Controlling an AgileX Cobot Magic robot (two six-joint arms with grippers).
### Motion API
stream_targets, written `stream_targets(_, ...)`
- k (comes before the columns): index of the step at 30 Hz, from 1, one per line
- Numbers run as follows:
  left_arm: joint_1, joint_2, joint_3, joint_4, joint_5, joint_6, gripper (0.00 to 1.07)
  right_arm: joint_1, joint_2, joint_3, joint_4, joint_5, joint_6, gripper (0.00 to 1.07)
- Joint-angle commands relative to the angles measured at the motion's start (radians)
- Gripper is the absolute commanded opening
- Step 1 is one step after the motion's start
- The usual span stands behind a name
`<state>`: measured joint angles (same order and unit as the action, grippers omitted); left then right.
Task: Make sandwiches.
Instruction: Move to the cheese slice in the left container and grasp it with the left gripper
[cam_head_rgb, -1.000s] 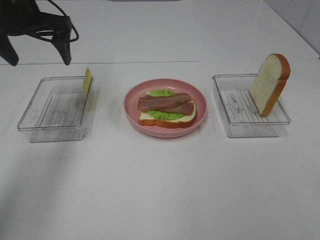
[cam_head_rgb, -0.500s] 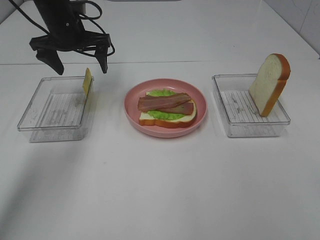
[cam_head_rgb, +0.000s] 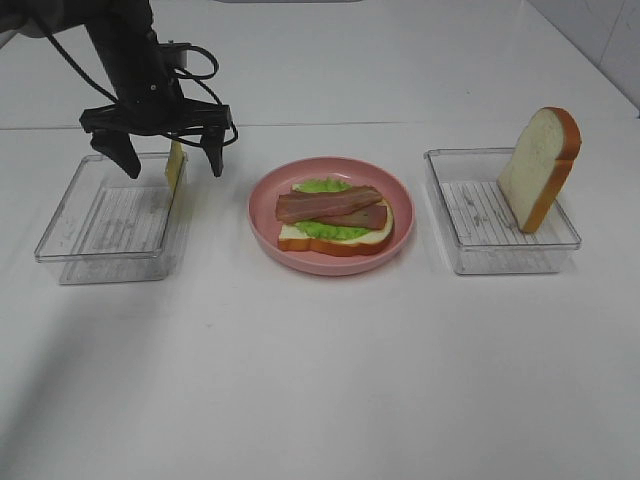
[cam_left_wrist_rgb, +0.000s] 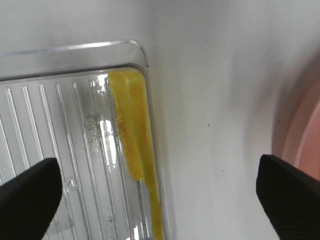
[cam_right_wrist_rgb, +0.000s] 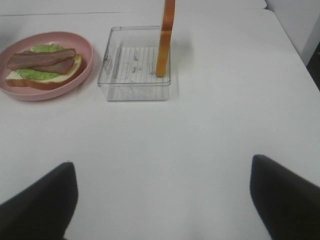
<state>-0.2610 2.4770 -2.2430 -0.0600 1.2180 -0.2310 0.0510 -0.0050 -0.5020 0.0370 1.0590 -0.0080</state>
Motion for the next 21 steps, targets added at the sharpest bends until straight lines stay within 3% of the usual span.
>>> stream_targets(1,-0.003,0.002,-0.004,-0.009,0.037,0.017,0.88,0.002,-0.023,0.002,-0.001,-0.009,-0.006,0.84)
stream_targets(3,-0.003,0.002,-0.004,-0.009,0.037,0.017,0.82,0.002,-0.023,0.002,-0.001,-0.009,-0.006,0.84)
stream_targets(4,-0.003,0.002,-0.004,-0.009,0.037,0.017,0.68,0.002,-0.023,0.002,-0.001,-0.009,-0.006,0.84)
stream_targets(6,-0.003,0.002,-0.004,-0.009,0.037,0.016,0.62,0.002,-0.023,0.002,-0.001,-0.009,-0.006,0.84)
stream_targets(7,-0.003,0.002,-0.004,-0.009,0.037,0.015,0.47,0.002,-0.023,0.002,-0.001,-0.009,-0.006,0.84)
stream_targets(9,-0.003,0.002,-0.004,-0.009,0.037,0.014,0.42,0.002,-0.023,0.002,-0.001,-0.009,-0.006,0.84)
stream_targets(10,-0.003,0.002,-0.004,-0.009,0.038,0.014,0.34,0.002,-0.023,0.002,-0.001,-0.009,-0.006,0.84)
stream_targets(21,-0.003,0.002,-0.004,-0.019,0.038,0.015,0.33,0.002,-0.023,0.002,-0.001,-0.009,-0.006,0.84)
